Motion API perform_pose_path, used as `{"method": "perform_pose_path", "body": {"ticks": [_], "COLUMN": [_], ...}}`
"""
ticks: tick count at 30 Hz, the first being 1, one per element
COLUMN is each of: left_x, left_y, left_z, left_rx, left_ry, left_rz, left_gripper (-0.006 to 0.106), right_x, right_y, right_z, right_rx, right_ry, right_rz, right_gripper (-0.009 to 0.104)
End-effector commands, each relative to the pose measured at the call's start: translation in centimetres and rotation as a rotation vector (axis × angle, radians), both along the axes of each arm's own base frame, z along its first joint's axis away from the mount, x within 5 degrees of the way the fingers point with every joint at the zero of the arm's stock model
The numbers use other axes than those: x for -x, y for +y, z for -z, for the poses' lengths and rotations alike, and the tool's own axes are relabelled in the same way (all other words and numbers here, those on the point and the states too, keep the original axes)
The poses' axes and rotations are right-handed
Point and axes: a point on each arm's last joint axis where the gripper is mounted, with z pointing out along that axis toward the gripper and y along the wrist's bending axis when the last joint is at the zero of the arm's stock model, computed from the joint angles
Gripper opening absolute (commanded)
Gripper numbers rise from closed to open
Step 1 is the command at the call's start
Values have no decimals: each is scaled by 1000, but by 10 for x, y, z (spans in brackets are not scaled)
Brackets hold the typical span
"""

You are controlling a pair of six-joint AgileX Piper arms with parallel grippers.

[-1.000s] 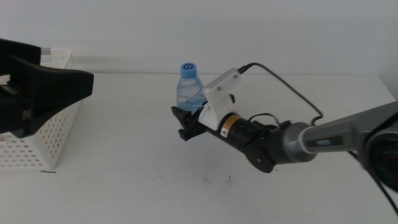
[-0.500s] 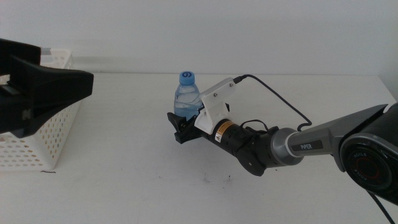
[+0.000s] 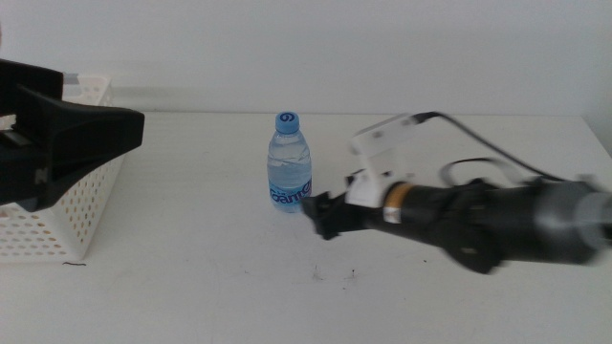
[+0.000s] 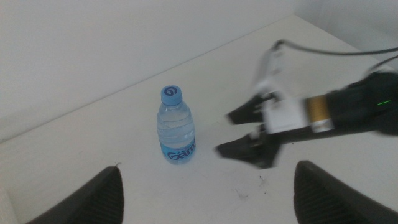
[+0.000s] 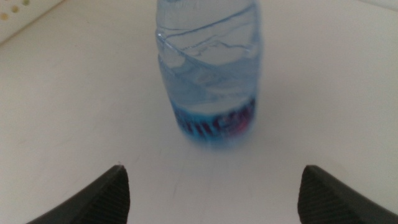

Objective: Use arms to grab the bottles and put them into the dustbin to the left of the table.

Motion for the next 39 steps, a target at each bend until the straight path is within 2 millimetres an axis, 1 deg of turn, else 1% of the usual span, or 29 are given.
{"method": "perform_pose_path", "body": {"ticks": [1,2,5,6,8,11,12,13,15,26,30,33,36,39], "left_x": [0,0,0,0,0,0,0,0,0,0,-8,-9,-8,-15], "left_y": [0,0,0,0,0,0,0,0,0,0,11,14,13,13], "left_z": [0,0,0,0,0,0,0,0,0,0,-3,-8,-11,-10], "left_rx": [6,6,6,6,6,6,6,6,6,6,-96,-130,-111,-28], "left_ry": [-7,-7,-7,-7,-7,-7,-7,-7,-7,-7,-115,-159,-171,-211], "left_rz": [-4,-4,-4,-4,-4,-4,-4,-4,-4,-4,-102,-128,-124,-179], "left_gripper": [93,93,93,93,93,93,93,93,93,93,93,93,93,93], "right_x": [26,35,61,68,85,105,109,112,114,113,113,113,113,113], "right_y": [-20,-30,-56,-63,-79,-96,-99,-102,-103,-102,-102,-102,-102,-102], "right_z": [-31,-49,-112,-130,-176,-228,-241,-249,-257,-259,-259,-259,-259,-259], "right_rx": [4,18,95,113,141,134,117,109,97,80,79,79,79,79], "right_ry": [36,73,66,62,49,31,13,4,-6,-27,-25,-25,-25,-27], "right_rz": [37,74,114,121,134,157,162,166,168,172,171,171,171,171], "right_gripper": [86,86,86,86,86,86,86,86,86,86,86,86,86,86]}}
